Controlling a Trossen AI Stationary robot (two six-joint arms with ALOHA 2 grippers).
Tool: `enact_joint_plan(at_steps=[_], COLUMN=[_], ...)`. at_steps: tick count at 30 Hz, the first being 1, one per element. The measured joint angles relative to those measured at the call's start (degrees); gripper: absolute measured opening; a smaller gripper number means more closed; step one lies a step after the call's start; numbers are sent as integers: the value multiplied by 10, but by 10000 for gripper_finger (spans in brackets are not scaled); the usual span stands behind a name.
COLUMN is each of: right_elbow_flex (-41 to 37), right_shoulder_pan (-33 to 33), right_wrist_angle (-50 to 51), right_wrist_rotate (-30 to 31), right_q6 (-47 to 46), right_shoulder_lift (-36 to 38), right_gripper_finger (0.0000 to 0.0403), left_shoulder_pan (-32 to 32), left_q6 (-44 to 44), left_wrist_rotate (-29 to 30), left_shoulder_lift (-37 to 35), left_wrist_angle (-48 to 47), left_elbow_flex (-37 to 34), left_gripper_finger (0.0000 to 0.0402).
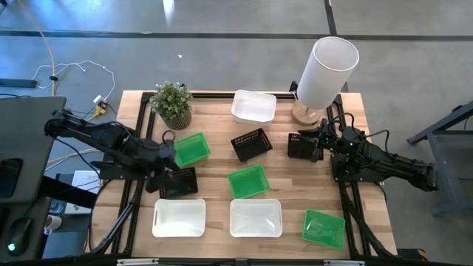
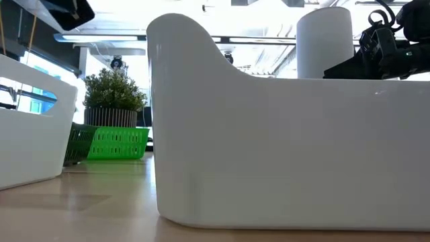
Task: Stack baskets by color
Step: Stack the bottom left white bin on the bottom right white bin
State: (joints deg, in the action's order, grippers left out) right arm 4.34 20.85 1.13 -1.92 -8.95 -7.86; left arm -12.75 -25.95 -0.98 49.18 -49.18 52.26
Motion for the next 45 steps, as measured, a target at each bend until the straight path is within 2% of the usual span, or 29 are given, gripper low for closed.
enact_joint_plan(at_steps=[25,32,45], right_elbow_flex=[0,0,0], right_shoulder_pan=[0,0,0], right_wrist_angle=[0,0,0], right_wrist_rotate=[0,0,0], right_q6=[0,0,0], right_shoulder_lift=[0,0,0], right_gripper_finger=[98,98,98], left_shoulder_pan=[-169,-189,-204], left_q6=[-71,-84,-95], left_wrist_rotate=[111,136,136], left_shoulder_lift=[199,233,291], left_wrist_angle=[-8,-8,-6], left_elbow_flex=[0,0,0], left_gripper_finger=[140,140,140])
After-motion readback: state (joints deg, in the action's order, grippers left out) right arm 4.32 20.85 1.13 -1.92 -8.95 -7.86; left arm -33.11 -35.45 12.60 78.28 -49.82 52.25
